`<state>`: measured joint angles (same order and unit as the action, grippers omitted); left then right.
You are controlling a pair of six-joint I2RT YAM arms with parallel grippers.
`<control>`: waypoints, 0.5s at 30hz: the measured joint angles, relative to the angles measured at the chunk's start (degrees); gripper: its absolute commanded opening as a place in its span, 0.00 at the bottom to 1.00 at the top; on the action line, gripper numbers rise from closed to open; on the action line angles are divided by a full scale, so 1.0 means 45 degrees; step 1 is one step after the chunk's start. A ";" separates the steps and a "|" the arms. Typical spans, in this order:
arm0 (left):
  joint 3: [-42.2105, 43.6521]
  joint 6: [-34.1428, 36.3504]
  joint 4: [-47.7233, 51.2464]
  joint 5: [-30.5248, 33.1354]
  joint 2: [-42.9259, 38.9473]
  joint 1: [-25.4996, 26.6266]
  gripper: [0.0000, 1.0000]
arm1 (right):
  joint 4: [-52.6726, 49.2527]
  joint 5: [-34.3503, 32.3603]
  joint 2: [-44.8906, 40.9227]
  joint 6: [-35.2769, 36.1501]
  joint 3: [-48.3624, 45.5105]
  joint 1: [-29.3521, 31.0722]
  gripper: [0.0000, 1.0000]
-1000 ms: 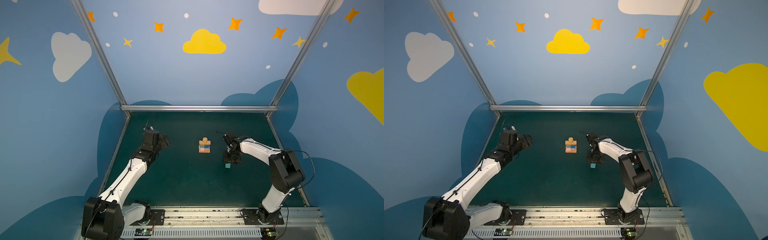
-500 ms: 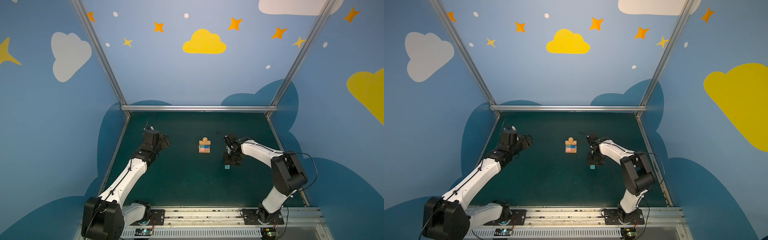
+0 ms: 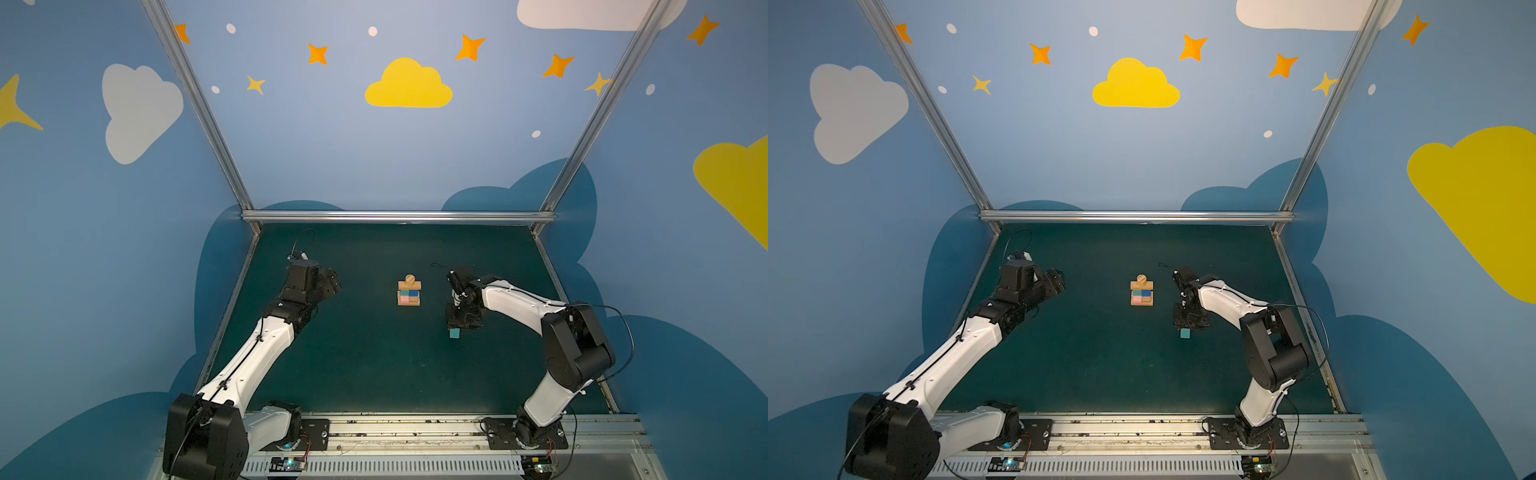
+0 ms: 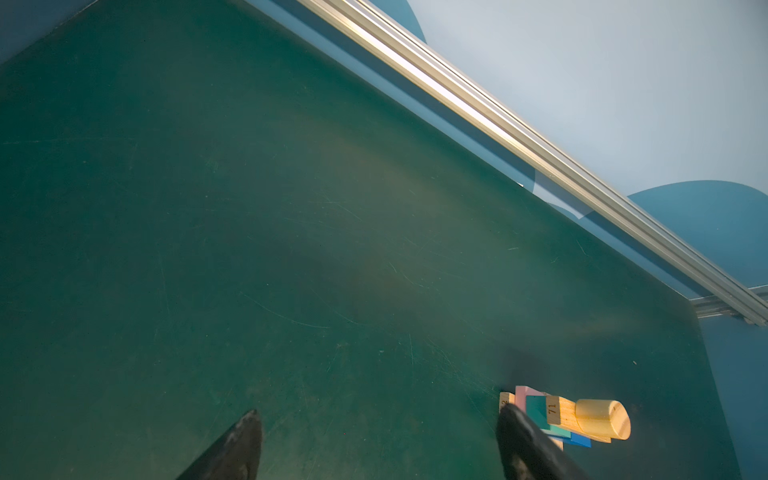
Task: Build the wood block tower
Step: 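Close the right gripper on the teal block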
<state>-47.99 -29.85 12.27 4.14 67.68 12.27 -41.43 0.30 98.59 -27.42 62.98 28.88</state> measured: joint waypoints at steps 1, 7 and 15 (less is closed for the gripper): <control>0.0000 -0.0005 0.0000 0.0005 0.0000 0.0000 0.88 | 0.0034 0.0005 0.0010 -0.0019 0.0000 0.0000 0.38; 0.0000 0.0000 0.0000 0.0005 0.0000 0.0000 0.88 | 0.0117 0.0005 0.0126 -0.0097 0.0000 0.0024 0.39; 0.0000 0.0000 0.0000 0.0005 0.0000 0.0000 0.88 | 0.0121 -0.0010 0.0209 -0.0155 0.0000 0.0083 0.38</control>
<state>-47.99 -29.85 12.27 4.16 67.68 12.27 -40.88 0.25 99.53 -28.12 62.98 29.26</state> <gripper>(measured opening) 0.877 0.388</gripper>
